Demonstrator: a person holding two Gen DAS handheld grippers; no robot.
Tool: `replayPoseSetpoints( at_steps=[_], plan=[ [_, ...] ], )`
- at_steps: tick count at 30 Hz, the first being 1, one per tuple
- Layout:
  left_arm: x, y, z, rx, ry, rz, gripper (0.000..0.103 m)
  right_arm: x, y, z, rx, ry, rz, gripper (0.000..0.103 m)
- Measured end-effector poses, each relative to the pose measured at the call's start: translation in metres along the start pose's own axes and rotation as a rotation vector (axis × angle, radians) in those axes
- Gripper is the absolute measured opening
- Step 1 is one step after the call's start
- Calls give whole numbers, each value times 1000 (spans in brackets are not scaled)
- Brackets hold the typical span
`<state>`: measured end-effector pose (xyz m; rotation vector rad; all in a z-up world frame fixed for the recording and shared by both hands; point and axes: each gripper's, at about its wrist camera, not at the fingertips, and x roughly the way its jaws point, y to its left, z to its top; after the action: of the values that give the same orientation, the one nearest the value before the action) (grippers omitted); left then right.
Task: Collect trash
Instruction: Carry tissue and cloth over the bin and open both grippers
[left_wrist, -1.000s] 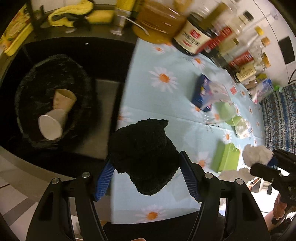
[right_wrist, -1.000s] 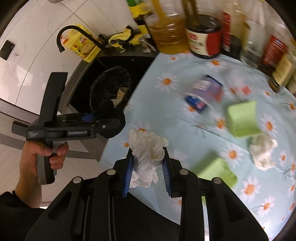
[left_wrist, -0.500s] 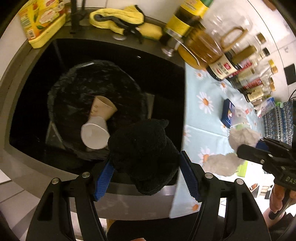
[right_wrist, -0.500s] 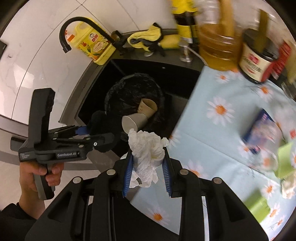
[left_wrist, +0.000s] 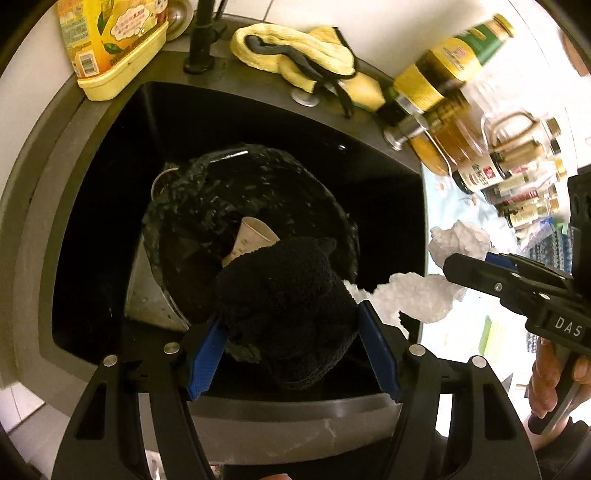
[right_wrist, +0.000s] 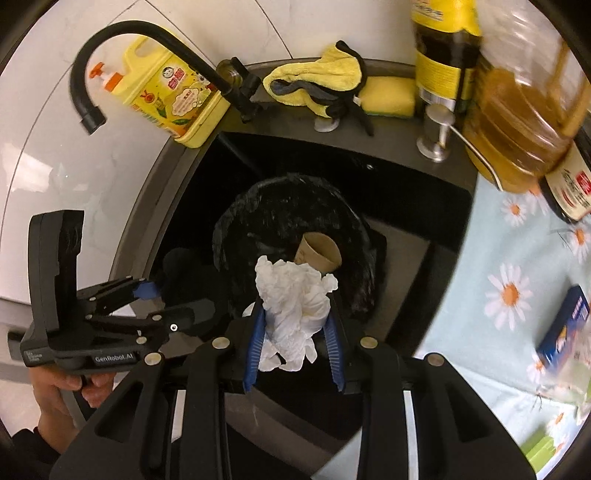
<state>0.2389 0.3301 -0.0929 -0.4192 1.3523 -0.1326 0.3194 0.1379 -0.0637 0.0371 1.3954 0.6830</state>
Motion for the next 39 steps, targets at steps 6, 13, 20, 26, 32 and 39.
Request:
replayPoseSetpoints(
  at_steps=[6,13,20,26,32,39],
  plan=[
    [18,20,18,-22,27,-22,67,28,5,20,16,41,-23,32],
    [32,34,35,-47,52,-30,71,47,9,32,54,77,1,55],
    [41,32,35,-34,88,-26,78,41,6,30,79,72,-7,55],
    [34,27,30,-22,76,-23,78,29,3,16,101,54,-8,55],
    [23,16,21,-12,53,-15,78,10,-3,-6,125,21,-12,55],
    [13,-4,5,33,35,-6,79,-17,-24,-39,190,-24,-33,68]
  ],
)
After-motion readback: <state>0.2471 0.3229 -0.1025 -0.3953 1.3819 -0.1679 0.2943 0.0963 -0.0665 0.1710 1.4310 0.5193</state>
